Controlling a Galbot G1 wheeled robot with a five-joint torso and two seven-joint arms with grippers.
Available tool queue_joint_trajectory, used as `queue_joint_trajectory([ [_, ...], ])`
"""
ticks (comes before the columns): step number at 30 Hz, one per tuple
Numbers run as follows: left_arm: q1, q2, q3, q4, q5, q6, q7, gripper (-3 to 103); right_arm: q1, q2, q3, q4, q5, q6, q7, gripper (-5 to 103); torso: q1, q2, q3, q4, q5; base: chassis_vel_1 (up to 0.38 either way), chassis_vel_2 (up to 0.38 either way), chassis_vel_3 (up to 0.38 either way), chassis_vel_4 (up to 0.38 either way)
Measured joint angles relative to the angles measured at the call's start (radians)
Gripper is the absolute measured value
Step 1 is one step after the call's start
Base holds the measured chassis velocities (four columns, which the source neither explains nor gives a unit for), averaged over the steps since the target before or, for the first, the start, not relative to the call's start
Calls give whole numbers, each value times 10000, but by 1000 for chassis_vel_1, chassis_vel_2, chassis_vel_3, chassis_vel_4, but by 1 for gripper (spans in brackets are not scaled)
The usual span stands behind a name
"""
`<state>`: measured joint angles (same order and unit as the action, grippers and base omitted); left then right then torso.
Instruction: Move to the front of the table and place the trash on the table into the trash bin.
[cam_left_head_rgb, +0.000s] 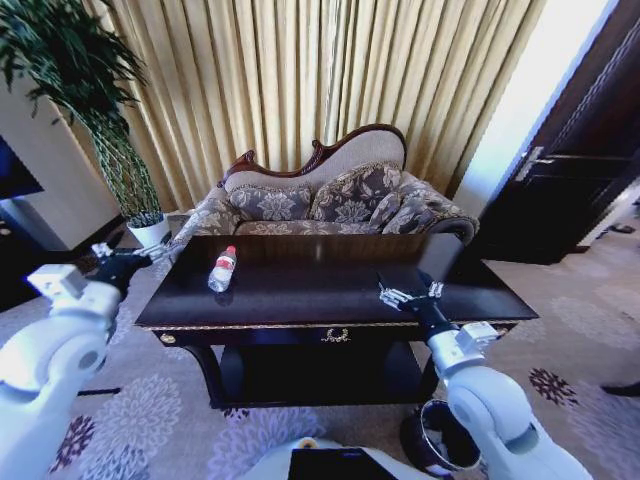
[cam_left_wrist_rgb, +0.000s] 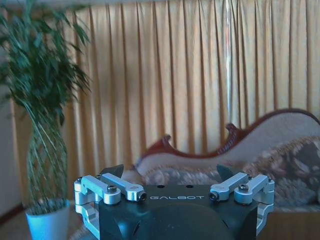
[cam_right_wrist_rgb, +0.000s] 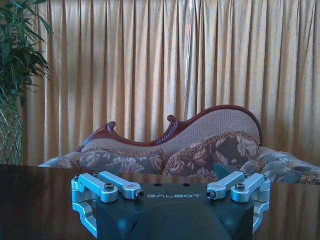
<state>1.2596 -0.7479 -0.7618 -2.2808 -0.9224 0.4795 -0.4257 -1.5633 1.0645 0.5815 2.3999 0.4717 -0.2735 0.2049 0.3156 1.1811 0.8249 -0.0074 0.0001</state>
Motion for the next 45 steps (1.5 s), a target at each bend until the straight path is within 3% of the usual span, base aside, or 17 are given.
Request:
queue_joint_trajectory([
  [3,-1041,-191,1731,382,-19,287,-854,100,97,-33,105,-168,115,0,47,100,0,0,0,-2,-2,0,0,0,0],
  [4,-1041,-191,1731,382,-19,287,-854,100,97,-33,105,-168,115,0,47,100,0,0,0,-2,-2,0,0,0,0],
  [7,-1623,-344,2773,669,-92,813,-1701,100,221,-27,56,-432,123,-1,61,100,1,-1,1,-1,-2,0,0,0,0],
  [11,-1816,-396,3125,873,-94,969,-1831,100,384,-28,-4,-630,121,-1,60,100,0,-1,1,1,-1,0,0,0,0],
  [13,-2035,-442,3418,993,-166,1329,-2078,100,566,-24,-77,-823,123,-9,58,100,1,-1,0,1,-1,0,0,0,0],
  [28,-2270,-731,3856,1614,-1087,2259,-2808,100,826,-3,-94,-970,288,-32,45,100,0,-1,0,1,-1,0,0,0,0],
  [45,-2688,-796,4353,2011,-1482,2352,-2728,100,940,57,196,-719,482,-35,40,100,0,-1,0,0,0,0,0,0,0],
])
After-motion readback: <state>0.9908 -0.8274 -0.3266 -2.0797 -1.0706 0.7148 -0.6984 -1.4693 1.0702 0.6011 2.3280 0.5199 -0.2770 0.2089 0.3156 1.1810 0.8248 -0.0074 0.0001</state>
